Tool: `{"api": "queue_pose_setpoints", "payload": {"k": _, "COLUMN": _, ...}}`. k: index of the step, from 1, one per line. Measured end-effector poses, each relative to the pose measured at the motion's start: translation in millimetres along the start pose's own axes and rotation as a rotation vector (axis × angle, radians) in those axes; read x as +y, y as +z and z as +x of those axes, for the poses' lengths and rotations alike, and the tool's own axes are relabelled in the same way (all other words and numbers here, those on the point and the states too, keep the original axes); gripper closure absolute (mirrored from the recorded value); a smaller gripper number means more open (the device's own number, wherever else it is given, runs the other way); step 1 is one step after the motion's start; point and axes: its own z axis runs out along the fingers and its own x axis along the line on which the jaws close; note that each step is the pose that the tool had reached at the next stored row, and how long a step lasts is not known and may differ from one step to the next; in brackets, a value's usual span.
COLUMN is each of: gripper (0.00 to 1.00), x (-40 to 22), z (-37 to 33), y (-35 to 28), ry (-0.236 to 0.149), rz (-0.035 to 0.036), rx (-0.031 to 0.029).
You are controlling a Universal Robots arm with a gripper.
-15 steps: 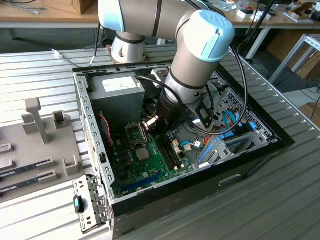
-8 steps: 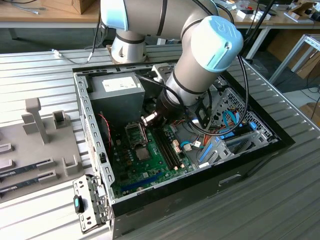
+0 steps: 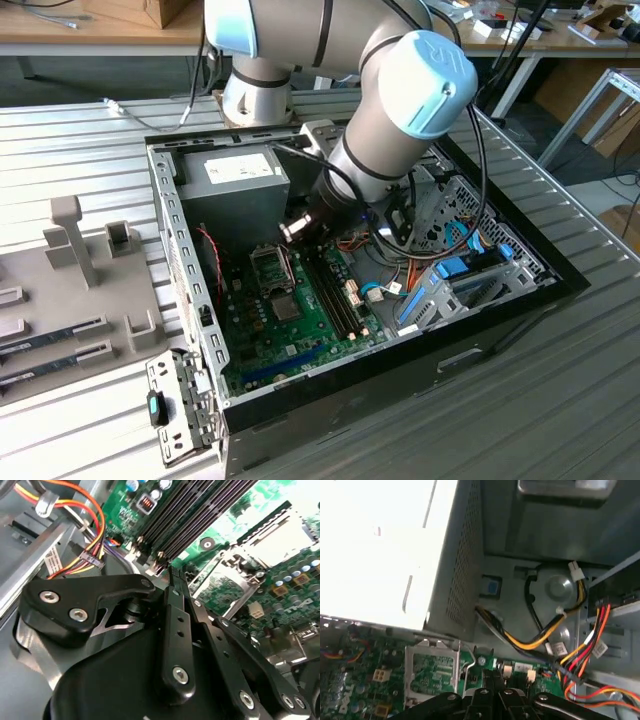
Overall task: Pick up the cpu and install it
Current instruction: 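Close the cpu cover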
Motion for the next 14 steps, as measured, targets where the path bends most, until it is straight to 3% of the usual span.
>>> {"api": "queue_pose_setpoints", "payload": {"k": 1, "gripper": 0.89, "x": 0.2, "z": 0.0, "y": 0.4, "ry": -0.014, "rz": -0.0059, "rx": 0.0022}}
{"api": "queue_pose_setpoints", "payload": {"k": 4, "gripper": 0.89, "x": -0.1, "z": -0.1, "y": 1.9, "ry": -0.105, "rz": -0.0282, "rx": 0.0197}}
{"api": "queue_pose_setpoints", "payload": {"k": 7, "gripper": 0.89, "x": -0.3, "z": -0.3, "y": 2.7, "ry": -0.167, "rz": -0.0492, "rx": 0.0322}}
{"api": "queue_pose_setpoints", "payload": {"k": 11, "gripper": 0.89, "x": -1.1, "z": -5.9, "y": 2.7, "ry": -0.198, "rz": -0.0769, "rx": 0.0421}}
{"api": "queue_pose_setpoints", "payload": {"k": 14, "gripper": 0.89, "x": -1.0, "z": -6.1, "y": 3.3, "ry": -0.227, "rz": -0.0895, "rx": 0.0468}}
